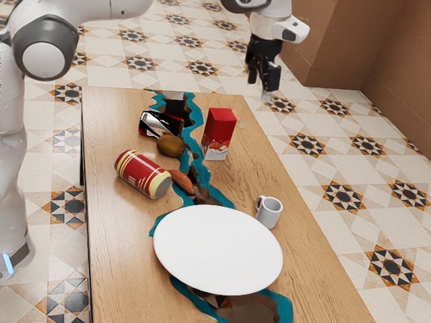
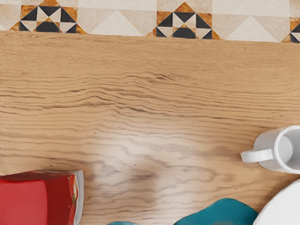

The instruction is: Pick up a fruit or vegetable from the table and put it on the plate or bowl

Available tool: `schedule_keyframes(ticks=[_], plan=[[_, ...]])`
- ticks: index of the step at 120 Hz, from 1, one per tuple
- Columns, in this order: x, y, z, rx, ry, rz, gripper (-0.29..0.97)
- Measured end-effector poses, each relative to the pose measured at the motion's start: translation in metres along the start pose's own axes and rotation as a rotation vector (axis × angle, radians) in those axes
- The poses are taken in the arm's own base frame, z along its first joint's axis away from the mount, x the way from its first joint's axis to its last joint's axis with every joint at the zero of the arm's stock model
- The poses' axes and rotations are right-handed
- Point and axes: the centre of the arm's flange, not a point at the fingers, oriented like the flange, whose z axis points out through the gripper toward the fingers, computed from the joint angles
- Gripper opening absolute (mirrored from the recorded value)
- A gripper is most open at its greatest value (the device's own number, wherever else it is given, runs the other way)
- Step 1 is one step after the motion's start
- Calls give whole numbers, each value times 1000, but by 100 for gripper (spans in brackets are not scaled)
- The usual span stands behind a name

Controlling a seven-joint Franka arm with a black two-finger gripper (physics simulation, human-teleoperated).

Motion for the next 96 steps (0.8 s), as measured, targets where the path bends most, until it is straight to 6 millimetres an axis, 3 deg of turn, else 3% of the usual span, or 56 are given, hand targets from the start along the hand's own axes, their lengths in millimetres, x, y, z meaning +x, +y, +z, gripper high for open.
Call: schedule_keyframes(ticks=[23, 32, 52, 69, 78, 84, 89, 96], plan=[[1, -6, -3, -8, 9, 2, 68], [4, 6, -21, -5, 52, 30, 68], [42, 38, 45, 16, -25, 81, 68], [49, 62, 64, 8, -38, 126, 68], [48, 63, 66, 8, -44, 131, 68], [30, 58, 80, 3, -95, 129, 68], [4, 50, 93, -5, -134, 123, 68], [-42, 56, 101, 5, -157, 160, 68]])
